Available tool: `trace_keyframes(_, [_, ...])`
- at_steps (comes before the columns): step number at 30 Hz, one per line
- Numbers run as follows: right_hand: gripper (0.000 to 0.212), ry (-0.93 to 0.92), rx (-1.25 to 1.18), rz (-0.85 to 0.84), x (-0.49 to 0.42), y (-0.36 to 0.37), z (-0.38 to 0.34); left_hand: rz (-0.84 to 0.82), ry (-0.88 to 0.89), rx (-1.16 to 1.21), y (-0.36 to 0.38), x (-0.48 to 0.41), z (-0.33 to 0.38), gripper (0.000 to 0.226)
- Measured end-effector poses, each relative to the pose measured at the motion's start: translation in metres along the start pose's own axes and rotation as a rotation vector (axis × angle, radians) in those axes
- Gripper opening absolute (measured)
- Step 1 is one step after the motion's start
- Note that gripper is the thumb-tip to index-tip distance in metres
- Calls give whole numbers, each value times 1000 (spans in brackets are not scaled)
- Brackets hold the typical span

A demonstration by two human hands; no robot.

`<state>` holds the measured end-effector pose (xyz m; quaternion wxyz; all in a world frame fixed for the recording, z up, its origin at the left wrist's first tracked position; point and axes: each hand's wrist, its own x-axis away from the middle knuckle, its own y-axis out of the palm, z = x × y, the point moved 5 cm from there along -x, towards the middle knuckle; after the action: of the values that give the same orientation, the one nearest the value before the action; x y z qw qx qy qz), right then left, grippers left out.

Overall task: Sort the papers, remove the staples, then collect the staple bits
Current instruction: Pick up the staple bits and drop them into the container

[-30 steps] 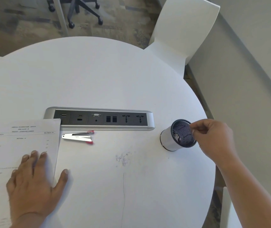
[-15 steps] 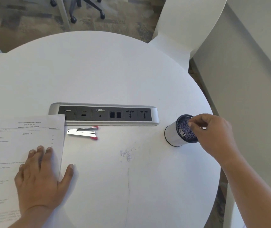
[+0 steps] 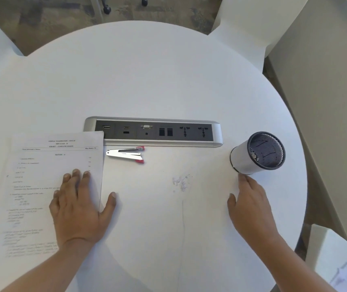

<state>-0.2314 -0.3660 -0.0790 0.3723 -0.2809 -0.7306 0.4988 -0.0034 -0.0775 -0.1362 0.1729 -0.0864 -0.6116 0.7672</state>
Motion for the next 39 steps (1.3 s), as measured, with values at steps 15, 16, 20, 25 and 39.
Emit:
trace_keyframes(15, [65, -277, -246, -78, 13, 39, -96, 5, -4, -4, -1, 1, -2, 85])
trace_keyframes(16, [62, -259, -244, -22, 3, 35, -91, 5, -6, -1, -1, 1, -2, 85])
trace_keyframes(20, [58, -271, -116, 40, -30, 31, -80, 5, -4, 4, 0, 1, -2, 85])
trace_keyframes(25, [47, -495, 30, -22, -14, 38, -96, 5, -4, 6, 0, 1, -3, 86])
trace_keyframes(39, [8, -770, -89, -16, -7, 48, -111, -5, -9, 10, -1, 1, -2, 87])
